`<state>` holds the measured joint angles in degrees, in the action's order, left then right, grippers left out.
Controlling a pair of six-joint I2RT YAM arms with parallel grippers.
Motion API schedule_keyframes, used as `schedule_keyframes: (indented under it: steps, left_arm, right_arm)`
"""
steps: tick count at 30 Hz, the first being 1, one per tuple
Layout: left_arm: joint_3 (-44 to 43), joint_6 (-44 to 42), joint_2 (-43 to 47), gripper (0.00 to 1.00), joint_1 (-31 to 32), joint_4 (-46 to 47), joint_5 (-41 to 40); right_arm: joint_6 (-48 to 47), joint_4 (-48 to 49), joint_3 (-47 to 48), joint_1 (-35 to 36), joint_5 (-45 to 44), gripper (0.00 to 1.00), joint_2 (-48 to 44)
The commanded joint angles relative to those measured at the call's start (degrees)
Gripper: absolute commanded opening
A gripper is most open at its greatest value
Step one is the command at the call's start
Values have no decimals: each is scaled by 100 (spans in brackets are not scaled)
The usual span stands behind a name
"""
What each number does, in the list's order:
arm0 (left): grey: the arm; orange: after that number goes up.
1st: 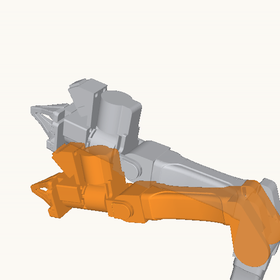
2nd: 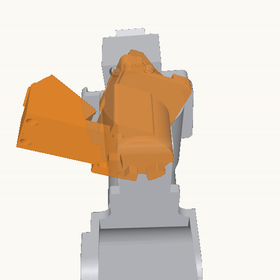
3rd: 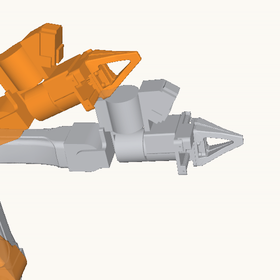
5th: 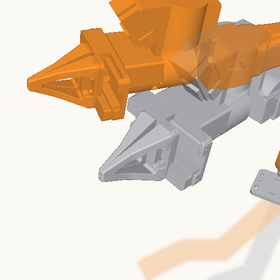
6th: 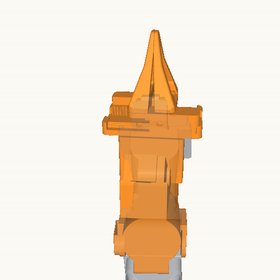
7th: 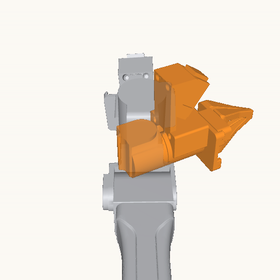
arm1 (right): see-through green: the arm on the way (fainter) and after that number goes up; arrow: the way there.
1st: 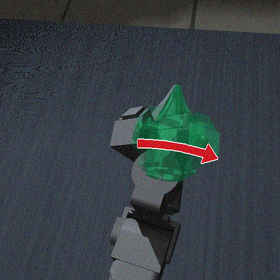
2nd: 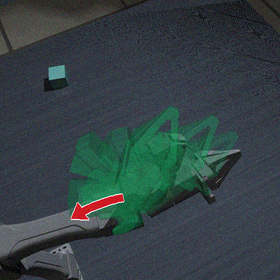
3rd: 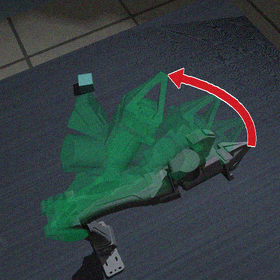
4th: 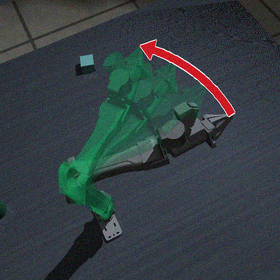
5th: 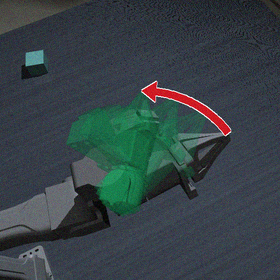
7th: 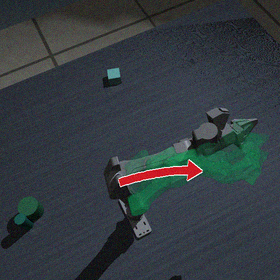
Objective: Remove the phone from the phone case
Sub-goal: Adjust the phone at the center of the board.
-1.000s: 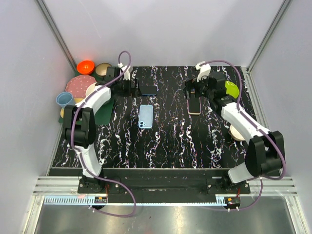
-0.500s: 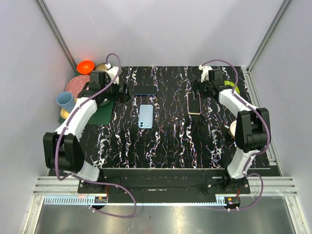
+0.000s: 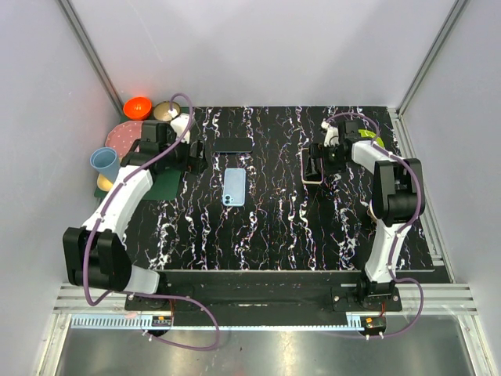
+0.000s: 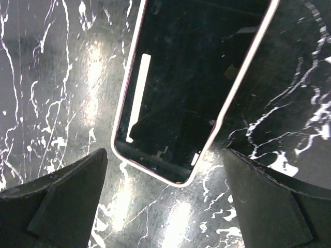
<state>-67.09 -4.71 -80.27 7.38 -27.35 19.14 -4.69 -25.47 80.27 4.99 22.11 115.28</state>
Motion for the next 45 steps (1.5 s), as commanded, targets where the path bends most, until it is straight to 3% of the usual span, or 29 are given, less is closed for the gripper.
schedule_keyframes:
  steps: [1,10,30,37,42,45]
  left_arm:
    - [91,-30,38,99,-26,142,178]
    - [170,58,-208,99,-122,213,450]
    - [328,277,-331,99,-588,301,1188]
    - [337,286,-349,99,-659,301,1338]
    - [337,295,-384,99,-667,310,1409]
    - [337,313,-402,99,-667,318,1426]
  right_arm:
    - [161,-124,200,37,531,100,143]
    - [390,-212,191,72,1182,92,205]
    - [65,-581,445,1408,874,91,-23]
    - [-925,-1037,788,1460,708,95,-471]
    - [-2139,-1083,876,1452,-56,100,-832]
    - [-2378,-1021,1095,1417,-391,100,-701]
